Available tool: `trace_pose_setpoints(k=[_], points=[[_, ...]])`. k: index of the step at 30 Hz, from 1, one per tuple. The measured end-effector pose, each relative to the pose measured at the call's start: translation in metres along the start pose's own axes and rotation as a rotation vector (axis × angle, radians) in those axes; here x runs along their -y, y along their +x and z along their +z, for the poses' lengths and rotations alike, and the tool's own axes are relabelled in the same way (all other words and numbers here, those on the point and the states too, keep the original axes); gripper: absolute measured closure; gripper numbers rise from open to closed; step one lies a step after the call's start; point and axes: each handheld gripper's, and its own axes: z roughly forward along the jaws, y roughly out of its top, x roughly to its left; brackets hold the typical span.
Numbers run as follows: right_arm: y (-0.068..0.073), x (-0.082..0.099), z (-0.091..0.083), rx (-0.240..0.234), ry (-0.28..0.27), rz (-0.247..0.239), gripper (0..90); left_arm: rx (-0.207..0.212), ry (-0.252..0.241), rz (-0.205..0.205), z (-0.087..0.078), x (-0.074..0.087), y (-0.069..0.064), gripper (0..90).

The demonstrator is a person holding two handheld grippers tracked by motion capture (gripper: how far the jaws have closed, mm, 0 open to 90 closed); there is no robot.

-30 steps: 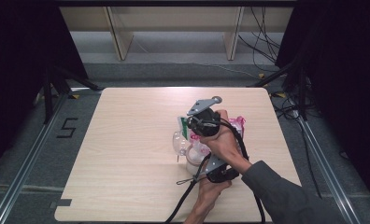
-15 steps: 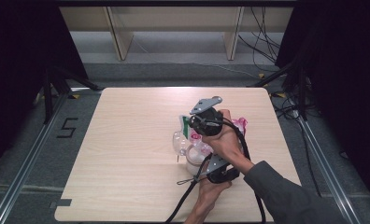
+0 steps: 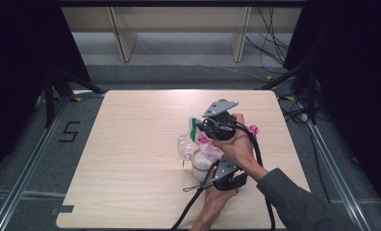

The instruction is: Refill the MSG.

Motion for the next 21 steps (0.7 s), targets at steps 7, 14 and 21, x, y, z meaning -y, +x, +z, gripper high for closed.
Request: trace_pose_setpoints(k=[7,14,21], points=[[-0.005,0.006,-0.005,-0.008,-0.034,0.007,90.0,-0.051,0.031,0.065,-0.004,0.003,0.003,74.2],[-0.008,0.011,-0.013,-0.006,-0.061,0.037,90.0,-0.055,0.042,0.060,-0.007,0.008,0.005,73.6],[-0.011,0.016,-0.023,-0.009,-0.096,0.066,90.0,-0.055,0.048,0.064,-0.009,0.011,0.004,73.2]])
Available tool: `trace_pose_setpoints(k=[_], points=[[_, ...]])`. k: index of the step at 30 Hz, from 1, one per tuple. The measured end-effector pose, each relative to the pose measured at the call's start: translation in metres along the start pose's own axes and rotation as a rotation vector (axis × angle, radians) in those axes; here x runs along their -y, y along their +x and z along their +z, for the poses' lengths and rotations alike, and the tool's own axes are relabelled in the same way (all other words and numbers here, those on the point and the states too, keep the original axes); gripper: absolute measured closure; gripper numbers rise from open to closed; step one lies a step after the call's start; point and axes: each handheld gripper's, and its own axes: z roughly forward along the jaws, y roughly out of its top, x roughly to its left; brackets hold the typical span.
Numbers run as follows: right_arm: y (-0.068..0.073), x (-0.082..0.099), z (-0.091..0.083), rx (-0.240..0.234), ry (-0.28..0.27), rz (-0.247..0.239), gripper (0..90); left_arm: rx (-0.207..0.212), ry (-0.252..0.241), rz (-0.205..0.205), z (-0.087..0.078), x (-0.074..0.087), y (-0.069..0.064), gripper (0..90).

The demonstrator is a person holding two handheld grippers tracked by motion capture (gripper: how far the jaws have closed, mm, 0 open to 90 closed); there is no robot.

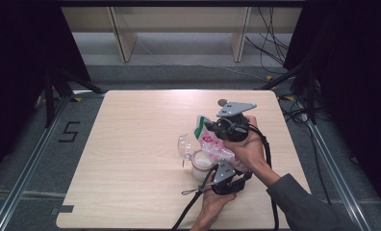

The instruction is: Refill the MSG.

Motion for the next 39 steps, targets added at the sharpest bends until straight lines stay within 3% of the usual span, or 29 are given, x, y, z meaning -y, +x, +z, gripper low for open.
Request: trace_pose_setpoints(k=[4,6,11,12,13,15,18,19,20,32,33,34,39], points=[[-0.001,0.002,-0.005,-0.004,-0.031,0.002,90.0,-0.008,0.035,0.034,-0.003,0.000,0.001,72.4],[-0.002,0.003,-0.008,-0.014,-0.028,0.005,90.0,0.000,0.015,0.001,-0.003,0.001,-0.001,72.2],[-0.004,0.006,-0.013,-0.012,-0.048,0.014,90.0,-0.006,0.048,0.031,-0.005,0.002,0.001,71.7],[-0.004,0.006,-0.015,-0.006,-0.044,0.016,90.0,-0.003,0.021,0.001,-0.004,0.003,-0.001,71.6],[-0.004,0.007,-0.015,-0.012,-0.053,0.029,90.0,-0.002,0.033,0.017,-0.005,0.003,0.000,71.4],[-0.005,0.007,-0.018,-0.012,-0.056,0.023,90.0,-0.002,0.012,-0.003,-0.005,0.004,0.001,71.3],[-0.004,0.007,-0.021,-0.012,-0.076,0.052,90.0,-0.007,0.013,0.000,-0.007,0.004,0.002,71.1],[-0.007,0.007,-0.022,-0.010,-0.085,0.022,90.0,-0.009,0.014,0.003,-0.007,0.004,0.002,71.0],[-0.006,0.007,-0.024,-0.013,-0.079,0.048,90.0,-0.007,0.022,0.009,-0.008,0.004,0.003,71.0],[-0.009,0.014,-0.040,-0.027,-0.130,0.071,90.0,-0.015,0.040,0.017,-0.011,0.003,0.002,69.4],[-0.008,0.016,-0.041,-0.035,-0.129,0.099,90.0,-0.013,0.044,0.017,-0.011,0.003,0.002,69.2],[-0.010,0.017,-0.042,-0.030,-0.140,0.084,90.0,-0.017,0.046,0.016,-0.011,0.003,0.002,68.8],[-0.009,0.025,-0.046,-0.047,-0.178,0.103,90.0,-0.031,0.076,0.020,-0.012,0.004,0.002,66.5]])
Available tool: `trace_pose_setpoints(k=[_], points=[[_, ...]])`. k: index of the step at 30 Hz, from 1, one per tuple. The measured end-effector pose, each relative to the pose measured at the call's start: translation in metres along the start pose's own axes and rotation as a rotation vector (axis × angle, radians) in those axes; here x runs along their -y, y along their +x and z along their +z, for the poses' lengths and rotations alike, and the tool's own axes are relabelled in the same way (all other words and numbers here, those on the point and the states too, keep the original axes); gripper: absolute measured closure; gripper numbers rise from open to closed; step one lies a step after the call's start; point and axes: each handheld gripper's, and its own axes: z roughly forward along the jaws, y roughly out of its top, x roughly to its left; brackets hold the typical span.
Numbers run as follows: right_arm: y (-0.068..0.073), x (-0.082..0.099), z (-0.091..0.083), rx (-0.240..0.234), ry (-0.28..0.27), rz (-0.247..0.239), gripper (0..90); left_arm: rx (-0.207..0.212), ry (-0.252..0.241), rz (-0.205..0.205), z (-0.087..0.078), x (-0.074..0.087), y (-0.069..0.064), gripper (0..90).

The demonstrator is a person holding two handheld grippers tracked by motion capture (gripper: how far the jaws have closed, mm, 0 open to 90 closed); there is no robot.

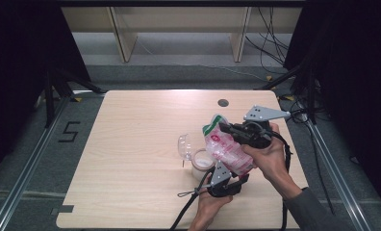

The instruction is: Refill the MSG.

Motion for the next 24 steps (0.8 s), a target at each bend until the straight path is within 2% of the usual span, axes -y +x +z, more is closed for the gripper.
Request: trace_pose_setpoints(k=[2,3,5,7,8,9,10,12,13,14,15,16,17,18,19,20,23,24], points=[[0.002,0.003,-0.003,-0.009,-0.014,0.017,90.0,0.001,0.002,0.002,0.000,0.000,0.000,65.8],[0.001,0.004,-0.006,-0.005,-0.013,-0.007,90.0,-0.002,-0.001,-0.006,0.000,0.000,-0.001,65.5],[0.002,0.005,-0.010,-0.016,-0.021,0.010,90.0,-0.023,0.009,0.007,-0.001,-0.001,-0.003,64.1],[0.001,0.007,-0.014,-0.008,-0.037,0.030,90.0,-0.019,0.000,0.001,-0.002,-0.001,-0.002,62.2],[0.001,0.008,-0.015,-0.015,-0.056,0.031,90.0,-0.019,0.003,0.020,-0.002,-0.001,-0.002,61.8],[-0.001,0.008,-0.017,-0.019,-0.058,0.022,90.0,-0.046,0.013,0.039,-0.003,-0.002,-0.003,61.3],[-0.001,0.009,-0.019,-0.015,-0.063,0.035,90.0,-0.053,0.016,0.040,-0.003,-0.002,-0.004,60.1],[-0.002,0.011,-0.021,-0.019,-0.082,0.027,90.0,-0.036,0.018,0.026,-0.003,-0.002,-0.003,58.8],[-0.001,0.013,-0.023,-0.026,-0.085,0.054,90.0,-0.037,0.017,0.030,-0.003,-0.002,-0.003,58.6],[-0.002,0.014,-0.024,-0.025,-0.091,0.045,90.0,-0.044,0.021,0.024,-0.003,-0.002,-0.003,57.6],[-0.003,0.016,-0.025,-0.025,-0.094,0.048,90.0,-0.033,0.026,0.013,-0.003,-0.002,-0.004,56.0],[-0.003,0.018,-0.026,-0.025,-0.097,0.069,90.0,-0.048,0.033,0.013,-0.003,-0.002,-0.004,54.6],[-0.005,0.019,-0.027,-0.023,-0.106,0.054,90.0,-0.051,0.040,0.007,-0.003,-0.002,-0.003,54.3],[-0.004,0.021,-0.029,-0.021,-0.105,0.087,90.0,-0.044,0.030,-0.011,-0.003,-0.001,-0.002,53.8],[-0.007,0.022,-0.029,-0.023,-0.130,0.060,90.0,-0.041,0.030,-0.014,-0.002,-0.001,-0.001,53.2],[-0.005,0.024,-0.031,-0.021,-0.122,0.102,90.0,-0.049,0.036,-0.010,-0.003,-0.001,-0.001,52.1],[-0.011,0.031,-0.033,-0.014,-0.153,0.087,90.0,-0.059,0.046,-0.028,-0.003,0.000,-0.001,48.6],[-0.010,0.033,-0.034,-0.023,-0.146,0.120,90.0,-0.056,0.042,-0.037,-0.002,0.000,0.000,47.8]])
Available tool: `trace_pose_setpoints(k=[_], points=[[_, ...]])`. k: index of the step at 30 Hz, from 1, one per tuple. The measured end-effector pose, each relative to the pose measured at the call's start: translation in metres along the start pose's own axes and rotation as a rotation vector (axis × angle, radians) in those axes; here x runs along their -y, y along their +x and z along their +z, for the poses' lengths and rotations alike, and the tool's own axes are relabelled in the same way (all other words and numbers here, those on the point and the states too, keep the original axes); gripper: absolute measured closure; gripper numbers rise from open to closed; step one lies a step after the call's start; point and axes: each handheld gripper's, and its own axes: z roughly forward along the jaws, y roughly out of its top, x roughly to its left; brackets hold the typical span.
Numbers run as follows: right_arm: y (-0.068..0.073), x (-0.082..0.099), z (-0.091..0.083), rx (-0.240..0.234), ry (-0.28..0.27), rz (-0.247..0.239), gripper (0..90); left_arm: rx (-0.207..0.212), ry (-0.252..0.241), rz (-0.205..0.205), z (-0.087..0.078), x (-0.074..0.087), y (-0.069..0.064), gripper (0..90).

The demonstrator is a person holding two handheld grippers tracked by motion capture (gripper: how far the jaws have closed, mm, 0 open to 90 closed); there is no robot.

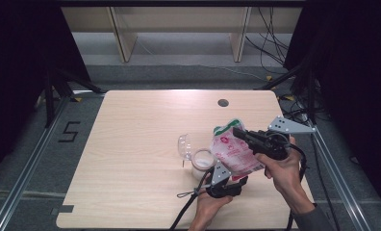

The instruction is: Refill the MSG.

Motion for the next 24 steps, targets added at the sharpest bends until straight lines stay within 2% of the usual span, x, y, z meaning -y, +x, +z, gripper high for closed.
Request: trace_pose_setpoints(k=[1,3,4,5,7,11,12,14,15,18,19,20,24], points=[[-0.002,0.002,-0.001,-0.002,-0.015,-0.008,90.0,0.000,-0.002,-0.005,0.000,0.000,0.000,46.2],[-0.003,0.006,-0.003,-0.009,-0.024,0.032,90.0,-0.003,0.006,-0.018,0.000,0.000,0.000,42.6],[-0.005,0.008,-0.004,-0.005,-0.032,0.020,90.0,-0.021,0.013,-0.018,-0.002,-0.001,-0.001,41.7],[-0.005,0.010,-0.006,-0.004,-0.031,0.047,90.0,-0.020,0.014,-0.016,-0.002,0.000,-0.001,41.7],[-0.009,0.012,-0.008,0.003,-0.047,0.041,90.0,-0.015,0.006,-0.024,-0.002,0.000,-0.002,41.8],[-0.011,0.014,-0.013,0.005,-0.066,0.049,90.0,-0.036,0.013,-0.009,-0.006,-0.001,-0.005,40.1],[-0.011,0.015,-0.014,0.008,-0.067,0.060,90.0,-0.024,0.000,-0.025,-0.005,-0.001,-0.007,40.0],[-0.015,0.017,-0.015,0.016,-0.077,0.058,90.0,-0.032,0.001,-0.036,-0.005,-0.002,-0.007,38.7],[-0.015,0.018,-0.016,0.013,-0.074,0.079,90.0,-0.035,0.007,-0.033,-0.005,-0.002,-0.006,38.3],[-0.018,0.021,-0.018,0.038,-0.044,0.048,90.0,-0.033,0.018,-0.028,-0.008,-0.003,-0.006,37.4],[-0.017,0.023,-0.017,0.035,-0.066,0.055,90.0,-0.043,0.021,-0.027,-0.009,-0.003,-0.006,37.0],[-0.019,0.024,-0.018,0.048,-0.048,0.051,90.0,-0.038,0.015,-0.031,-0.009,-0.003,-0.007,36.6],[-0.024,0.026,-0.018,0.049,-0.061,0.061,90.0,-0.050,0.025,0.007,-0.016,-0.003,-0.012,36.2]])
